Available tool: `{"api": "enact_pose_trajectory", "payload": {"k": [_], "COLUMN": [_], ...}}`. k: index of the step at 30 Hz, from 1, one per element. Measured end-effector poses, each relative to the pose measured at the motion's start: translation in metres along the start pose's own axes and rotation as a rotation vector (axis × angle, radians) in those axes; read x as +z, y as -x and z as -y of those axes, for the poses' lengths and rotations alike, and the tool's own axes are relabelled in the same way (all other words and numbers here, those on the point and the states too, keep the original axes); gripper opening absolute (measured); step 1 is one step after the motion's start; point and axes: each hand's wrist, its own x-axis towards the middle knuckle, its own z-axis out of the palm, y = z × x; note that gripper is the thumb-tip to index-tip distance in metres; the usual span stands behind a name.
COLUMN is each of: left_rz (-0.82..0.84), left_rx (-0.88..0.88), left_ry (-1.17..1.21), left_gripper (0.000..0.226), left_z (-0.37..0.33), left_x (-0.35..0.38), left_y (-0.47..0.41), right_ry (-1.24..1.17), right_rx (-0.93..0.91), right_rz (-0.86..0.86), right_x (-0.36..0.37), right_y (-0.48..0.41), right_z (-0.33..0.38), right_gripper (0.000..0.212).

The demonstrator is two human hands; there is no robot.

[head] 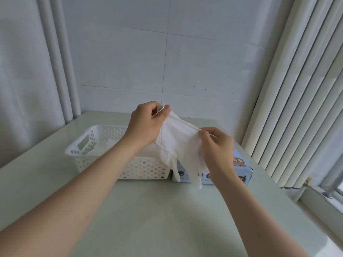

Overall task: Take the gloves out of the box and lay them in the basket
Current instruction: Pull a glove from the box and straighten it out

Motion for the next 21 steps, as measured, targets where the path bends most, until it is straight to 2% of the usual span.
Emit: {"api": "enact_pose_trajectory", "payload": {"k": [2, 4, 7, 10, 15, 17, 21], "left_rz": [0.032, 0.059, 0.117, 0.175, 0.287, 0.335, 0.312], "left_rx": [-0.047, -0.122, -0.243, -0.319, -0.447, -0.498, -0.561], "left_ry": [0.041, 0.052, -0.022, -0.13, -0.368, -0.524, -0.76], "left_gripper": [0.052, 0.05, 0.034, 0.025, 0.032, 0.035, 0.053], "left_z": [-0.002, -0.002, 0.0, 0.011, 0.05, 0.058, 0.076], "left_x": [-0.006, -0.013, -0.023, -0.038, -0.07, -0.077, -0.084], "left_y": [-0.003, -0.006, -0.01, -0.016, -0.027, -0.028, -0.026], "right_ry": [-0.055, -0.02, 0.16, 0.328, 0.632, 0.734, 0.756], "right_rx": [0.051, 0.021, -0.152, -0.276, -0.417, -0.438, -0.432], "right_rz": [0.02, 0.017, -0.019, 0.052, 0.197, 0.262, 0.4], "right_x": [0.006, 0.016, 0.034, 0.056, 0.096, 0.107, 0.131], "right_y": [-0.001, -0.006, -0.021, -0.033, -0.042, -0.043, -0.049], "right_z": [0.0, 0.0, 0.0, 0.002, 0.001, 0.007, 0.016], "right_gripper": [0.019, 0.019, 0.016, 0.016, 0.012, 0.021, 0.03]}}
